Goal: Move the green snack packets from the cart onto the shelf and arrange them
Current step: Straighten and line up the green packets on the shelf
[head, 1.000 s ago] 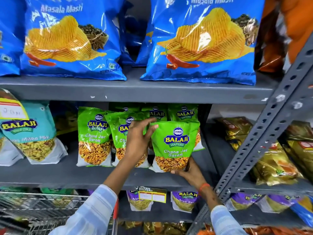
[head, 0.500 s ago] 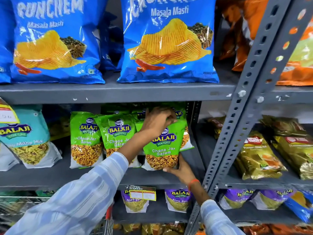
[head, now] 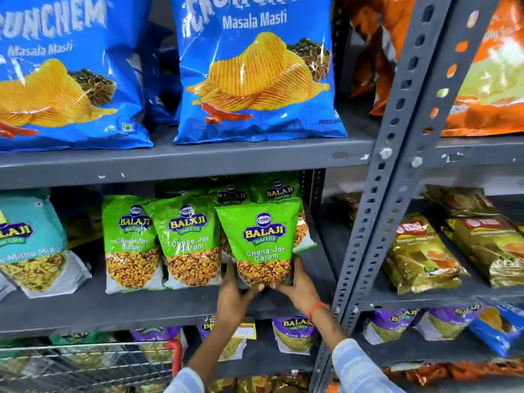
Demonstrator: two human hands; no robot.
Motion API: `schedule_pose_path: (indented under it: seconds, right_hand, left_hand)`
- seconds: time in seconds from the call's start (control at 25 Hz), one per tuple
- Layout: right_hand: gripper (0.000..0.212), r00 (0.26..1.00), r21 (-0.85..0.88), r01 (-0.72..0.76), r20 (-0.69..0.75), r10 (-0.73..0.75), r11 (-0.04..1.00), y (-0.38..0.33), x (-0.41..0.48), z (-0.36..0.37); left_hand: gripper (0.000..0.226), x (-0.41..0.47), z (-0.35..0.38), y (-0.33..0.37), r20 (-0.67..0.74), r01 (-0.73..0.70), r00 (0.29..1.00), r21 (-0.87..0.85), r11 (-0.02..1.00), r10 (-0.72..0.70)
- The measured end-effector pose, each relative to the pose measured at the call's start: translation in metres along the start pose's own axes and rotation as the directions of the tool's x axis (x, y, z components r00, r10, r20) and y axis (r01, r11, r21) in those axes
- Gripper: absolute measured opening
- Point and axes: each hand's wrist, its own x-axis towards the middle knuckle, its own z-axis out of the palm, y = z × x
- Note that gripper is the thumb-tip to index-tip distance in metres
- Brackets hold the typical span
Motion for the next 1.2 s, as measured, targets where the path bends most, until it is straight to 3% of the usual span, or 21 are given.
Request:
schedule_pose_path:
  seconds: [0.12,0.28,0.36,0.88,1.0,1.12,1.2]
  right_hand:
    - [0.068,0.998,-0.083,-0.027,-0.052,0.023,0.996,-0.007,0.001,-0.008]
    - [0.056,0.971,-0.238,-0.110,-0.234,0.053,0.965,-0.019,0.010,-0.016]
    - [0.061,0.951,-0.270,-0.143,-0.305,0.056,0.952,-0.024,0.013,-0.016]
    - [0.074,0.943,-0.275,-0.070,-0.333,-0.027,0.959,-0.014,0.011,0.001]
    - [0.074,0.897,-0.290,-0.030,-0.430,-0.102,0.957,-0.014,0.010,0.008]
    - [0.073,0.794,-0.340,0.123,-0.530,-0.297,0.933,-0.018,0.006,0.023]
    - [0.071,0.776,-0.367,0.232,-0.488,-0.398,0.901,-0.023,0.006,0.037]
  left_hand:
    - [0.079,0.023,0.003,0.002,0.104,0.042,0.994,0.040,0.998,-0.046]
    - [0.075,0.036,0.030,0.019,0.097,0.075,0.993,-0.026,0.997,-0.072]
    - [0.072,0.043,0.042,0.027,0.083,0.072,0.994,-0.061,0.996,-0.067]
    - [0.068,0.046,0.048,0.030,0.107,0.017,0.994,0.018,1.000,-0.019]
    - [0.061,0.042,0.040,0.032,0.107,-0.021,0.994,-0.026,0.999,0.024]
    - [0.054,0.031,0.013,0.026,-0.080,-0.092,0.992,0.013,0.996,0.093]
    - [0.055,0.022,-0.013,0.016,-0.269,-0.168,0.945,0.078,0.983,0.184]
